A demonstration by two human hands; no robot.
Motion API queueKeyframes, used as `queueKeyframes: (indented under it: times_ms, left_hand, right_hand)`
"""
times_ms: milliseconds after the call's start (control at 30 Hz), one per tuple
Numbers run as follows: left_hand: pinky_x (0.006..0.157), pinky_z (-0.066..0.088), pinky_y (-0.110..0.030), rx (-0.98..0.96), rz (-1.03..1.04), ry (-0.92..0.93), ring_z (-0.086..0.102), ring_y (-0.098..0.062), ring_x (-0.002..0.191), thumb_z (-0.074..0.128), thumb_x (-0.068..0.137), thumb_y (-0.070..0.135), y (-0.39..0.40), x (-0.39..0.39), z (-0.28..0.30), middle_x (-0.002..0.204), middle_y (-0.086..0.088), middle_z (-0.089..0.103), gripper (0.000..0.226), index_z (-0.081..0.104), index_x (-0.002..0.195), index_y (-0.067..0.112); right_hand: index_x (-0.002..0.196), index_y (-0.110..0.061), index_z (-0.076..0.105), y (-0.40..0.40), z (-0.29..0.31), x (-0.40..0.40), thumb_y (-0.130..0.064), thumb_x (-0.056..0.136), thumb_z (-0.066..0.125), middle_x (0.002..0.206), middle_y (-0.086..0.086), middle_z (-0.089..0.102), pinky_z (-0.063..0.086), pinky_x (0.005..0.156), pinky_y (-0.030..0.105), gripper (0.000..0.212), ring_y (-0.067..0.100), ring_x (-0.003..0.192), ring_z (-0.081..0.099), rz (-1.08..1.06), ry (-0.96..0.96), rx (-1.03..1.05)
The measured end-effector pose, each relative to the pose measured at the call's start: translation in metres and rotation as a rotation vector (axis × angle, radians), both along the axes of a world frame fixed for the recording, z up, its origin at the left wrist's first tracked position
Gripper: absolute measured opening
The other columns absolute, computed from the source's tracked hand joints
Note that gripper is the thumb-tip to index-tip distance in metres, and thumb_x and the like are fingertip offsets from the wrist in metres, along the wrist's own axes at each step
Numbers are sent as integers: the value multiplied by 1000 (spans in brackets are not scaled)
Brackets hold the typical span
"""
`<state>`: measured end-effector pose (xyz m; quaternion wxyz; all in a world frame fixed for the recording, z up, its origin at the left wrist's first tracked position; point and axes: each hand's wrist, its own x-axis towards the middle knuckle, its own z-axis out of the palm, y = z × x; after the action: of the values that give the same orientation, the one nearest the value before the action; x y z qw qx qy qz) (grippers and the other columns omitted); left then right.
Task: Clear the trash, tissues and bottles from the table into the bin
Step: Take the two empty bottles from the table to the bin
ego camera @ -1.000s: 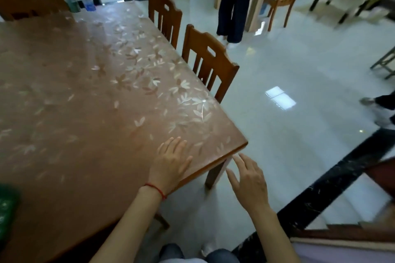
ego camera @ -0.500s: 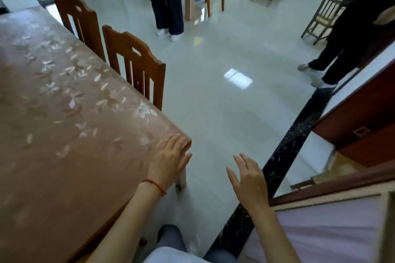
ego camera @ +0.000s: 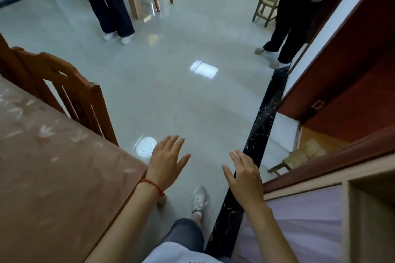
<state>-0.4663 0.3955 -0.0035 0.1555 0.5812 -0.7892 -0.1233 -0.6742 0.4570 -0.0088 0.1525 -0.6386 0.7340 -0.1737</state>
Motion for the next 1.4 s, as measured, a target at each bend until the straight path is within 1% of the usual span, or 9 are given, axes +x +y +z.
queueKeyframes:
  times_ms: [200, 367, 533, 733, 867, 1133, 1233, 1333, 1400]
  left_hand:
    - [106, 34, -47, 35, -22, 6, 42, -36, 128, 56, 87, 34, -80, -33, -8, 134, -18, 52, 49, 49, 127, 7]
    - [99, 41, -50, 35, -4, 36, 50, -40, 120, 66, 81, 25, -144, -56, -9, 124, -21, 59, 45, 57, 118, 2]
    - [105, 36, -48, 57, -1, 17, 44, -36, 126, 60, 86, 30, -204, -73, -6, 131, -18, 54, 47, 52, 124, 4]
    - [104, 38, -49, 84, 12, -3, 47, -38, 123, 61, 85, 27, -255, -89, -7, 127, -20, 56, 46, 53, 122, 2]
    - [103, 39, -50, 105, 66, -2, 49, -38, 121, 63, 83, 27, -294, -105, -11, 126, -21, 57, 45, 55, 120, 2]
    - [100, 41, -51, 119, 292, 33, 51, -39, 118, 64, 83, 24, -381, -129, 1, 124, -21, 58, 44, 55, 119, 1]
    - [98, 44, -51, 109, 395, 49, 54, -39, 115, 52, 89, 35, -402, -133, 8, 121, -20, 60, 45, 56, 117, 1]
    - [94, 46, -51, 114, 480, 67, 56, -39, 112, 14, 88, 58, -417, -134, 15, 118, -21, 62, 77, 58, 115, 1]
    - [93, 47, -52, 125, 540, 58, 57, -39, 111, 6, 87, 61, -422, -130, 16, 117, -22, 63, 84, 59, 114, 1]
  right_hand:
    - [130, -8, 48, -73, -2, -31, -31, 91, 54, 137, 13, 48, 31, 107, 38, 46, 27, 130, 39, -22, 21, 27]
    - [131, -9, 47, -145, 1, -58, -32, 91, 52, 138, 12, 47, 29, 108, 37, 46, 25, 132, 38, -18, 36, 34]
    - [131, -9, 47, -207, 3, -81, -32, 91, 52, 138, 12, 48, 30, 108, 38, 46, 25, 131, 39, -20, 56, 34]
    - [125, -5, 53, -265, 0, -102, -28, 89, 58, 132, 17, 54, 36, 103, 43, 44, 31, 125, 46, -17, 57, 9]
    - [124, -4, 54, -316, -5, -119, -27, 88, 59, 130, 18, 54, 39, 101, 44, 43, 32, 124, 48, 37, 61, 2]
    - [135, -12, 42, -451, -5, -152, -37, 94, 45, 143, 10, 41, 29, 108, 36, 48, 23, 134, 34, 288, 99, 42]
    - [134, -11, 44, -504, 3, -157, -35, 93, 48, 142, 11, 44, 31, 107, 38, 47, 25, 133, 36, 400, 105, 31]
    - [128, -6, 51, -549, 10, -151, -30, 90, 55, 135, 16, 50, 37, 102, 43, 45, 30, 127, 44, 496, 86, 2]
    - [125, -4, 54, -571, 12, -142, -27, 89, 59, 132, 18, 53, 39, 100, 45, 43, 32, 125, 47, 553, 72, -14]
